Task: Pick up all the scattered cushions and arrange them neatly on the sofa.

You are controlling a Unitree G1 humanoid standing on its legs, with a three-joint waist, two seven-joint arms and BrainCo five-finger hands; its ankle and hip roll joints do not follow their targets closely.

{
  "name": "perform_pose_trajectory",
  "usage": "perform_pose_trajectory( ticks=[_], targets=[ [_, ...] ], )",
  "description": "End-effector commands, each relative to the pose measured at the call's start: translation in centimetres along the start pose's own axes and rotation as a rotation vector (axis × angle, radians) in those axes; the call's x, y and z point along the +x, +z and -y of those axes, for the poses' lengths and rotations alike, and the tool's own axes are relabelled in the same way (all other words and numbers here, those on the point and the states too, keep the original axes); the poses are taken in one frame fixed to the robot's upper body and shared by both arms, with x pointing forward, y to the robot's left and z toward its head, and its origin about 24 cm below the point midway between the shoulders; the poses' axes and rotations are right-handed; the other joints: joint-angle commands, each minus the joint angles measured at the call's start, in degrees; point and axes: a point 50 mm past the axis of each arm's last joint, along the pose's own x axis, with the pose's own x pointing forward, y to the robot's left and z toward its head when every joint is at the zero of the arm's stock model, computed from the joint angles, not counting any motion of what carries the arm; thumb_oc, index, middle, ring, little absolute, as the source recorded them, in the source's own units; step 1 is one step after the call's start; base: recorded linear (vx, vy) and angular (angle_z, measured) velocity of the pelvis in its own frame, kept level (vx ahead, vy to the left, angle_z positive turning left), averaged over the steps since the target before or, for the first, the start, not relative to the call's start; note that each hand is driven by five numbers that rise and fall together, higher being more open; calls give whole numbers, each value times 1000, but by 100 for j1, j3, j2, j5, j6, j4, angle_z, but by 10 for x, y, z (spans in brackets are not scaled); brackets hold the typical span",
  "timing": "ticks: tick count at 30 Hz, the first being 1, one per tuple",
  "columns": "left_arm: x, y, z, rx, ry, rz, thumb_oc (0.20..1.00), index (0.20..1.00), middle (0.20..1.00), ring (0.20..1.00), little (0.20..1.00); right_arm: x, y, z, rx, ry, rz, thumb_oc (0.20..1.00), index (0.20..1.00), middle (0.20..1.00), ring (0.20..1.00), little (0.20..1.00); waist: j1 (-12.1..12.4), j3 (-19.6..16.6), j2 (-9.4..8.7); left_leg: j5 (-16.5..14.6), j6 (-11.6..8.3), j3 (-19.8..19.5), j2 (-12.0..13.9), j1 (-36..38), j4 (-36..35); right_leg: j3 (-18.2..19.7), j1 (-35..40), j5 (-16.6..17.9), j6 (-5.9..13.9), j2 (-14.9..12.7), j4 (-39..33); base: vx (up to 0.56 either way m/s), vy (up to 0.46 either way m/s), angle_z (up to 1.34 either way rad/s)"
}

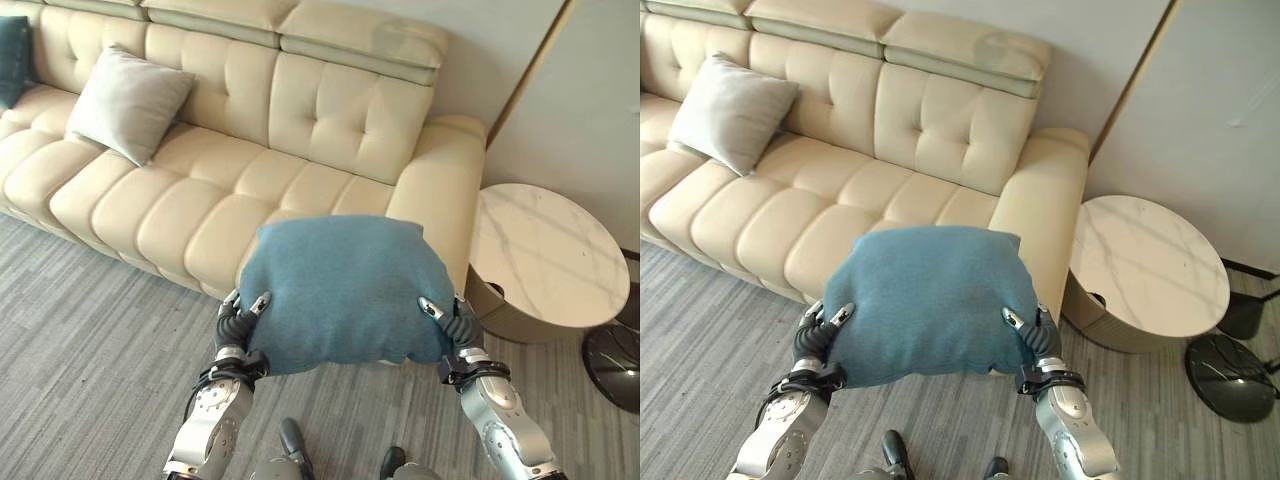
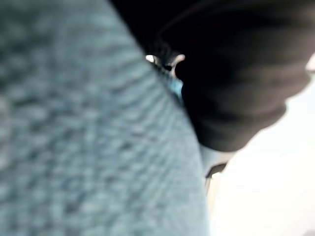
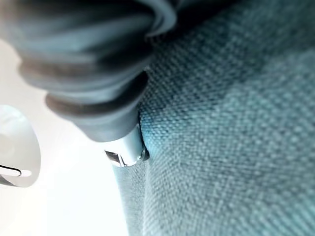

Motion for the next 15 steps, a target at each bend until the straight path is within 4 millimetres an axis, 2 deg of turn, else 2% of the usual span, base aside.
perform_pose_trajectory(
  ticks=[1,4,5,8,9,10,11,14,15],
  targets=[
    [0,44,28,-27,-166,242,200,200,200,200,200,11,48,-32,80,168,252,200,200,200,200,200,35,-251,-153,-488,-703,-139,733,566,-202,-51,-178,-516,200,19,74,23,226,6],
    [1,44,28,-17,-168,242,200,200,200,200,200,12,48,-34,90,164,257,200,200,200,200,200,88,-258,-217,-601,-563,-269,532,527,-203,-69,-187,-493,280,-145,213,35,199,12],
    [2,45,29,-6,-171,245,200,200,200,200,200,11,48,-35,96,159,260,200,200,200,200,200,86,-229,-268,-730,-432,-422,343,548,-227,22,-291,-526,331,-323,612,79,329,24],
    [4,50,29,11,-169,264,200,200,200,200,200,12,48,-40,114,167,264,200,200,200,200,200,53,-83,-283,-886,-245,-596,93,621,-227,369,-609,-270,443,-628,1544,72,283,42],
    [5,53,31,22,-178,279,200,200,200,200,200,11,46,-42,145,163,260,200,200,200,200,200,-67,-2,-272,-969,-165,-749,34,632,-227,956,-972,-354,411,-414,2001,30,229,43],
    [5,53,32,19,-178,279,200,200,200,200,200,10,45,-41,157,160,257,200,200,200,200,200,-125,23,-234,-885,-145,-769,36,590,-227,1220,-1186,-431,259,-122,1930,69,191,49],
    [5,54,30,17,-174,285,200,200,200,200,200,10,45,-39,164,155,257,200,200,200,200,200,-161,57,-200,-913,-140,-850,-1,630,-227,1438,-1326,-563,236,111,1800,76,102,59],
    [5,54,29,22,-175,285,200,200,200,200,200,12,48,-39,183,162,270,200,200,200,200,200,-189,115,-220,-991,-134,-945,-137,740,-227,1331,-1517,-441,160,439,1234,162,28,49],
    [6,53,28,23,-169,283,200,200,200,200,200,12,49,-39,187,162,276,200,200,200,200,200,-197,132,-242,-1037,-146,-975,-174,802,-227,1232,-1606,-351,202,513,1073,242,-8,31]
  ],
)
